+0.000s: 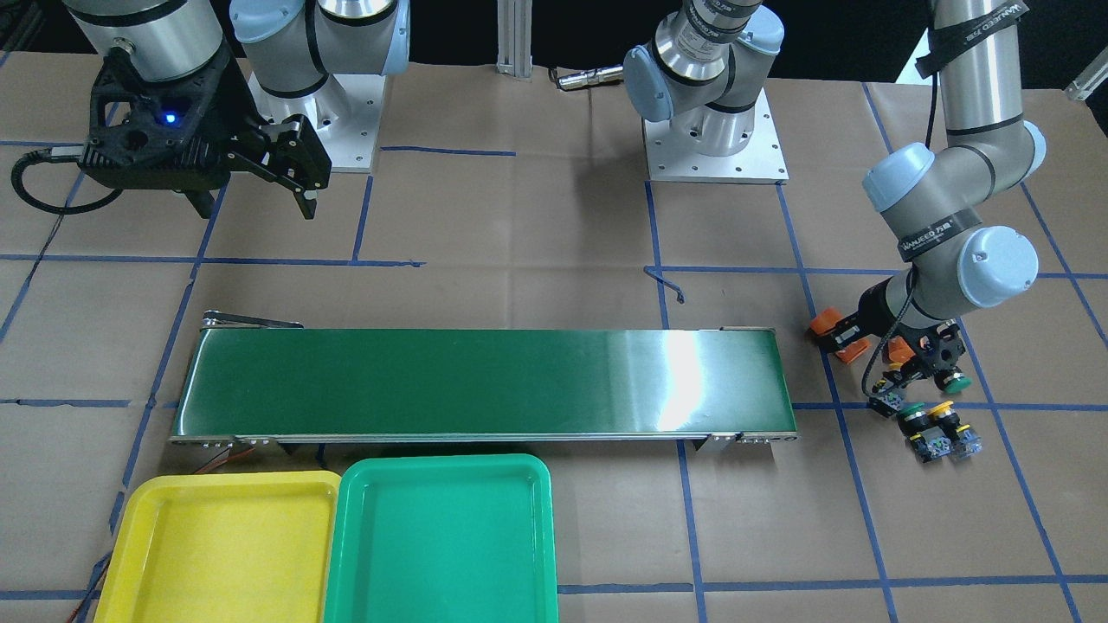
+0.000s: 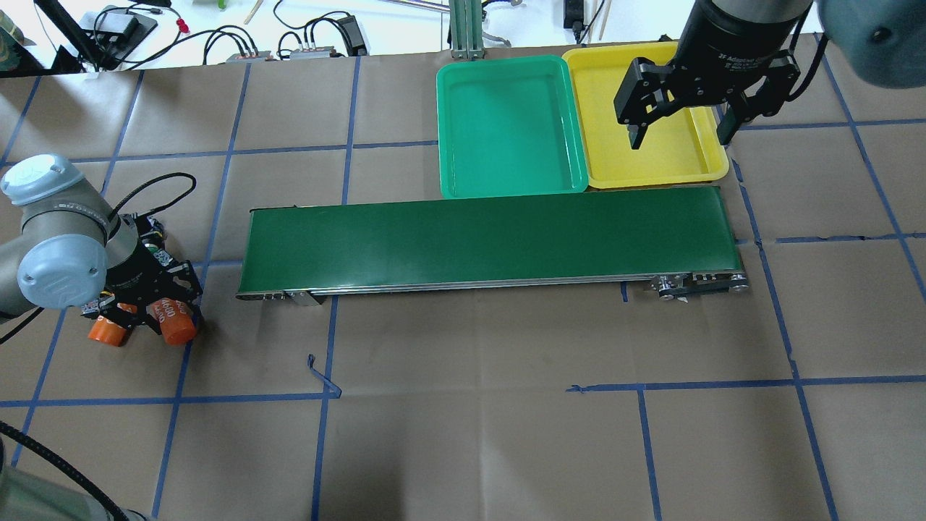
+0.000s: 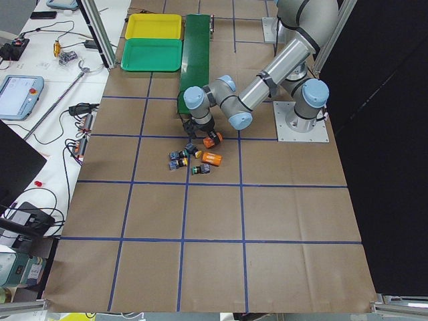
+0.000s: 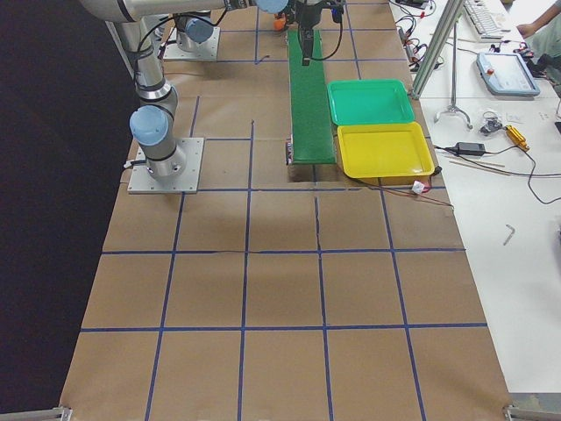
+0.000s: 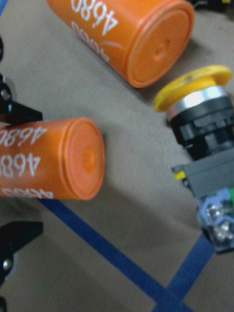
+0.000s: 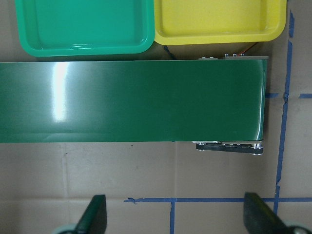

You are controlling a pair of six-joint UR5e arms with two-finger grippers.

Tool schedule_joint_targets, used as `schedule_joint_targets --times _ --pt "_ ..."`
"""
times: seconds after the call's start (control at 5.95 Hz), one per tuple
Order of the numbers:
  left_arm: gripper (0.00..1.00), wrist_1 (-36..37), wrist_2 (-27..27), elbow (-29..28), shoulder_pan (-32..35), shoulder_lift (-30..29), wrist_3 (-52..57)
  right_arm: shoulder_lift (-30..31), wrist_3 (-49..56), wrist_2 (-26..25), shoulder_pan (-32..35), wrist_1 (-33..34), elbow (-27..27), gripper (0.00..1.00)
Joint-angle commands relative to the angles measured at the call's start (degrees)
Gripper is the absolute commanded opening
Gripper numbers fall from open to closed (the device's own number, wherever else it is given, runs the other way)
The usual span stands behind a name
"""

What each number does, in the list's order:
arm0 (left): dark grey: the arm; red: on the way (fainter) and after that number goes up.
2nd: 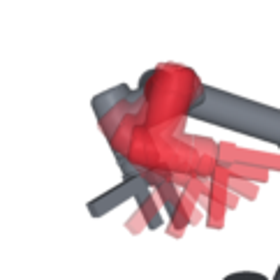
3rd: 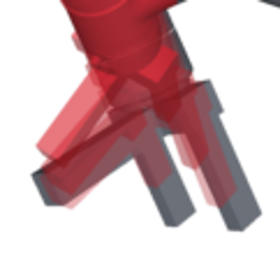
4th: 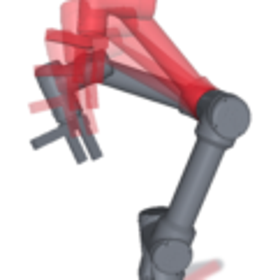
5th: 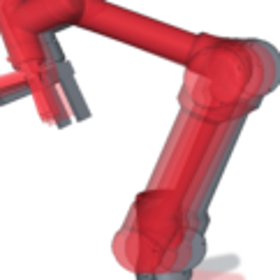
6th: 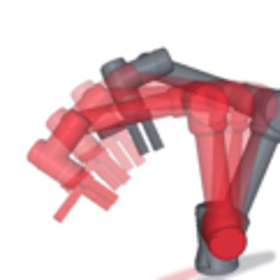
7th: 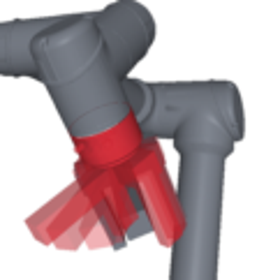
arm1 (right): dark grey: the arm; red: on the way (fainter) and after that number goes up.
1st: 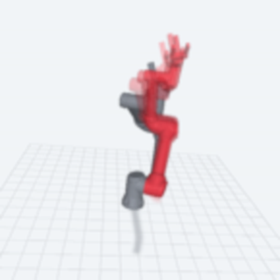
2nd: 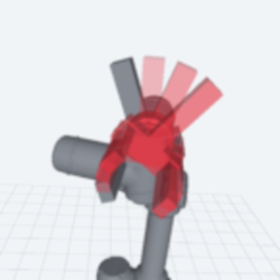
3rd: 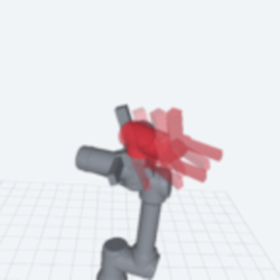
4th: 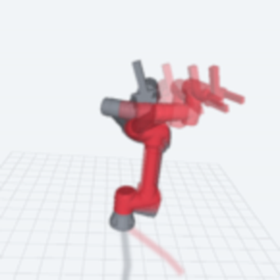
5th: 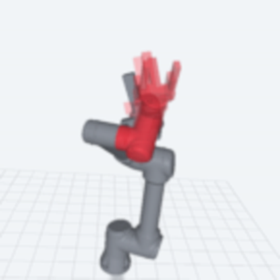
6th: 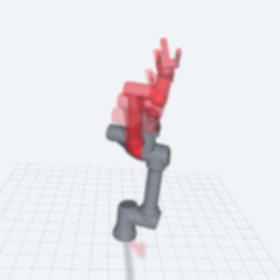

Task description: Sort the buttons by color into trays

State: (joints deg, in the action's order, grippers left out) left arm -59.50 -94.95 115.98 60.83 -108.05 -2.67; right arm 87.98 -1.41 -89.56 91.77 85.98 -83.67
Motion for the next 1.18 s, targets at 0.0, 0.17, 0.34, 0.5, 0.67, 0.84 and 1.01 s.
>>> schedule_joint_targets --times 0.0,0.17,0.34,0.5,0.67,0.84,1.01 --pt "0.22 -0.09 0.46 -0.57 -0.28 0.20 0.73 0.00 0.09 -0.17 -0.01 -0.02 0.00 1.00" --pt "0.01 -0.35 0.47 -1.71 -0.02 0.81 0.82 0.00 0.09 -0.17 -0.01 -0.02 0.00 1.00" --pt "0.00 -3.14 2.12 -5.63 1.55 2.56 3.35 0.00 0.09 -0.17 0.07 -0.02 0.00 1.00" --pt "0.00 -11.00 3.18 -10.11 3.83 4.06 8.07 0.00 0.09 -0.17 -0.01 -0.02 0.00 1.00" --pt "0.00 -11.60 3.10 -12.59 7.60 5.29 19.95 0.00 0.09 -0.17 -0.01 -0.02 0.00 1.00" --pt "0.00 -11.09 2.84 -12.79 10.07 5.74 24.77 0.00 0.09 -0.09 0.07 -0.02 0.00 1.00" --pt "0.00 -10.47 3.45 -12.88 12.18 4.96 27.78 0.00 0.09 -0.17 0.08 0.06 0.00 1.00"
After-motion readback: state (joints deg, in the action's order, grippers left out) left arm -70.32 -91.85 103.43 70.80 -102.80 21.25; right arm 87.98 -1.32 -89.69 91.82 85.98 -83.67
